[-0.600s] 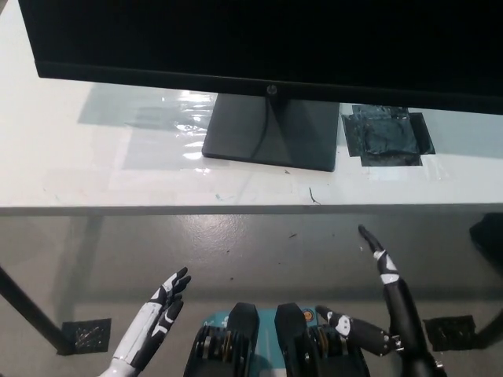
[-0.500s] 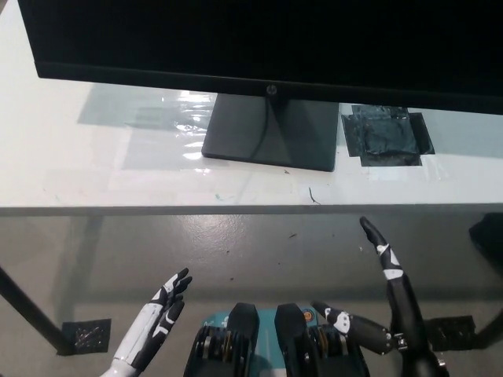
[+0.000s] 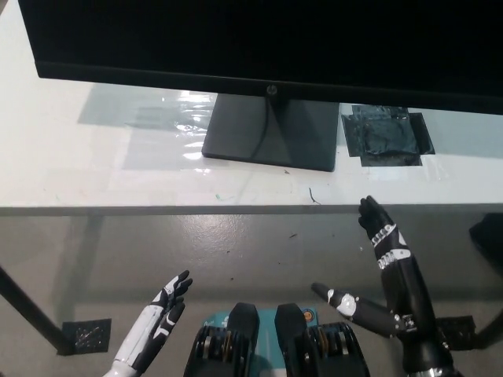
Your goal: The monitor is being placed at the center of the desk and the robot uses its right hand to grab on the right side of the monitor and tilt the angle of the montior sideways.
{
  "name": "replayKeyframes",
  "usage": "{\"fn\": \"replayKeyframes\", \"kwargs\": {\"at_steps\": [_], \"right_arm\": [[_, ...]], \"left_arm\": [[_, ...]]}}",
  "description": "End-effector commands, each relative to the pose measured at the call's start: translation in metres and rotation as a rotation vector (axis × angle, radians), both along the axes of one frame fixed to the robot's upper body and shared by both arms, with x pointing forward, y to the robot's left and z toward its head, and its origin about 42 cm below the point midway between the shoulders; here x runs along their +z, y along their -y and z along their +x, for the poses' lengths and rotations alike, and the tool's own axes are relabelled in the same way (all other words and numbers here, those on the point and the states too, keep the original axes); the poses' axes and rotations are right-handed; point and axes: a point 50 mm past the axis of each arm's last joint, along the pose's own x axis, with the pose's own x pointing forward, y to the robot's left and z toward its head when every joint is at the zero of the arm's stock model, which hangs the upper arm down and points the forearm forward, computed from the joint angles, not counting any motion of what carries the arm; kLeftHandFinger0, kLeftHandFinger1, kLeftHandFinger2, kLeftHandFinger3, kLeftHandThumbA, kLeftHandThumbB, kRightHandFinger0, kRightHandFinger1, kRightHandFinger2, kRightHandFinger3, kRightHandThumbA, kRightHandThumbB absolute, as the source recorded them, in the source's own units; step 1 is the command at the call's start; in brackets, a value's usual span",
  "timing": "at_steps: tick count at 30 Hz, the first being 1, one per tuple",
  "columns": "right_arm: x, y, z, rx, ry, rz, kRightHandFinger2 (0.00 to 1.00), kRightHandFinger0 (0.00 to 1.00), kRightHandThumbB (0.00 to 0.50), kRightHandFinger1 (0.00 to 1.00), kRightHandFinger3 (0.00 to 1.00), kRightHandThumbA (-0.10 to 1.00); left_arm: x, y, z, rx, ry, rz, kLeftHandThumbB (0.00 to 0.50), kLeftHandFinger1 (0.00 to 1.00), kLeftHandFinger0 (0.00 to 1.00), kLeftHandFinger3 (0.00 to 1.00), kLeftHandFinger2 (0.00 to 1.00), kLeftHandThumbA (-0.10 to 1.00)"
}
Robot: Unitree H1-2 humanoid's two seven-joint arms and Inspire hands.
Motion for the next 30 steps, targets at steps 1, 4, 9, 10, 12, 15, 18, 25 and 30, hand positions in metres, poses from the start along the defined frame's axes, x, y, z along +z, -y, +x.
{"fn": "replayKeyframes", "kwargs": {"at_steps": [1, 4, 9, 10, 12, 15, 18, 25, 30], "right_arm": [[0.084, 0.011, 0.047, 0.328, -0.075, 0.715, 1.0, 1.0, 0.383, 1.0, 1.0, 1.0], [0.085, 0.014, 0.055, 0.343, -0.109, 0.786, 1.0, 1.0, 0.38, 1.0, 1.0, 1.0], [0.086, 0.015, 0.07, 0.364, -0.145, 0.877, 1.0, 1.0, 0.376, 1.0, 1.0, 1.0], [0.087, 0.016, 0.073, 0.367, -0.153, 0.904, 1.0, 1.0, 0.372, 1.0, 1.0, 1.0], [0.086, 0.016, 0.082, 0.362, -0.175, 0.948, 1.0, 1.0, 0.369, 1.0, 1.0, 1.0], [0.086, 0.015, 0.092, 0.366, -0.193, 0.982, 1.0, 1.0, 0.363, 1.0, 1.0, 1.0], [0.087, 0.016, 0.104, 0.383, -0.201, 1.013, 1.0, 1.0, 0.351, 1.0, 1.0, 1.0], [0.086, 0.015, 0.125, 0.402, -0.226, 1.055, 1.0, 1.0, 0.35, 1.0, 1.0, 1.0], [0.084, 0.013, 0.139, 0.397, -0.255, 1.08, 1.0, 1.0, 0.347, 1.0, 1.0, 1.0]], "left_arm": [[0.013, -0.001, 0.003, -0.033, 0.106, 0.005, 0.285, 1.0, 1.0, 1.0, 1.0, 1.0], [0.01, 0.001, -0.003, -0.03, 0.097, 0.002, 0.287, 1.0, 1.0, 1.0, 1.0, 1.0], [0.007, 0.0, -0.008, -0.02, 0.087, 0.003, 0.297, 1.0, 1.0, 1.0, 1.0, 1.0], [0.006, 0.0, -0.008, -0.018, 0.085, -0.002, 0.3, 1.0, 1.0, 1.0, 1.0, 1.0], [0.007, 0.0, -0.008, -0.018, 0.085, -0.008, 0.301, 1.0, 1.0, 1.0, 1.0, 1.0], [0.006, 0.0, -0.009, -0.021, 0.081, -0.01, 0.305, 1.0, 1.0, 1.0, 1.0, 1.0], [0.007, 0.0, -0.008, -0.023, 0.085, -0.008, 0.311, 1.0, 1.0, 1.0, 1.0, 1.0], [0.007, 0.0, -0.007, -0.021, 0.087, 0.001, 0.311, 1.0, 1.0, 1.0, 1.0, 1.0], [0.008, 0.0, -0.007, -0.022, 0.088, -0.007, 0.313, 1.0, 1.0, 1.0, 1.0, 1.0]]}}
